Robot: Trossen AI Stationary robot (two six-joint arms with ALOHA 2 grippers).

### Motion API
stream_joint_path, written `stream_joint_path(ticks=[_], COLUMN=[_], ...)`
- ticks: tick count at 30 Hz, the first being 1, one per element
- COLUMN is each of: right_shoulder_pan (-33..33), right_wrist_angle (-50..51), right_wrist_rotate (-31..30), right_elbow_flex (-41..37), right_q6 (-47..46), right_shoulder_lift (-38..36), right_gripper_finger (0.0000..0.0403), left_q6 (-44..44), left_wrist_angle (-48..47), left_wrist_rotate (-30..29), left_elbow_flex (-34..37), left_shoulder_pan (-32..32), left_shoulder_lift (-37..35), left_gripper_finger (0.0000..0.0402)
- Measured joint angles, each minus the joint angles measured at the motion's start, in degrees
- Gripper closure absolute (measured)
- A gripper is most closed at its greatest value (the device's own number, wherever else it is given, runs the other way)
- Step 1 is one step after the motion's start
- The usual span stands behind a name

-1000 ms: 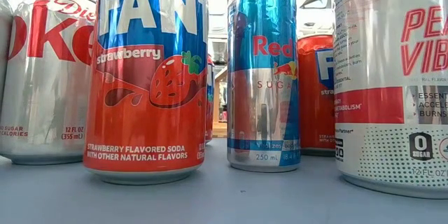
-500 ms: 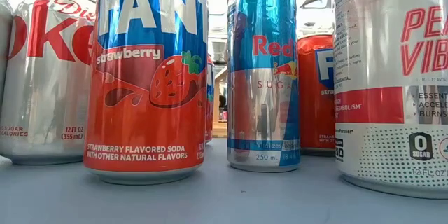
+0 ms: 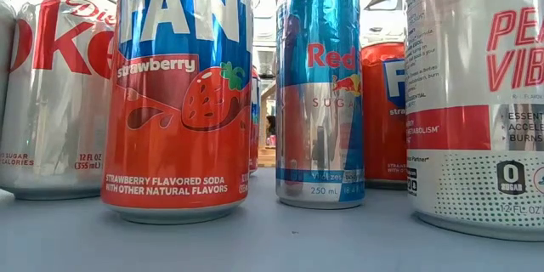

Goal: Place canned beverage on shelf
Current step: Put the left white pink soda can on the shelf

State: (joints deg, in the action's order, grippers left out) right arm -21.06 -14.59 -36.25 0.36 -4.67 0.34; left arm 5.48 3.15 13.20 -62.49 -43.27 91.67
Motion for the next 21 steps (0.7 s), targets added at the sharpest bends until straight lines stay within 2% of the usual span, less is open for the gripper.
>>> stream_joint_path(ticks=[6,9,21], right_shoulder_pan=[0.00,0.00,0.02], right_wrist_angle=[0.02,0.02,0.02], right_wrist_rotate=[0.01,0.02,0.00], right_elbow_flex=[-0.01,-0.02,0.00], right_q6=[0.13,0.13,0.13], right_shoulder_lift=[0.00,0.00,0.00], right_gripper_finger=[0.0128,0.0128,0.0128], left_q6=[-0.07,-0.27,3.65], left_wrist_angle=[1.41,1.33,-0.35], left_wrist_rotate=[0.35,2.78,3.07], left_elbow_flex=[0.78,0.78,0.80], left_shoulder_pan=[-2.01,-2.65,-2.18], left_shoulder_lift=[0.27,0.27,0.27], left_gripper_finger=[0.0146,0.0146,0.0146])
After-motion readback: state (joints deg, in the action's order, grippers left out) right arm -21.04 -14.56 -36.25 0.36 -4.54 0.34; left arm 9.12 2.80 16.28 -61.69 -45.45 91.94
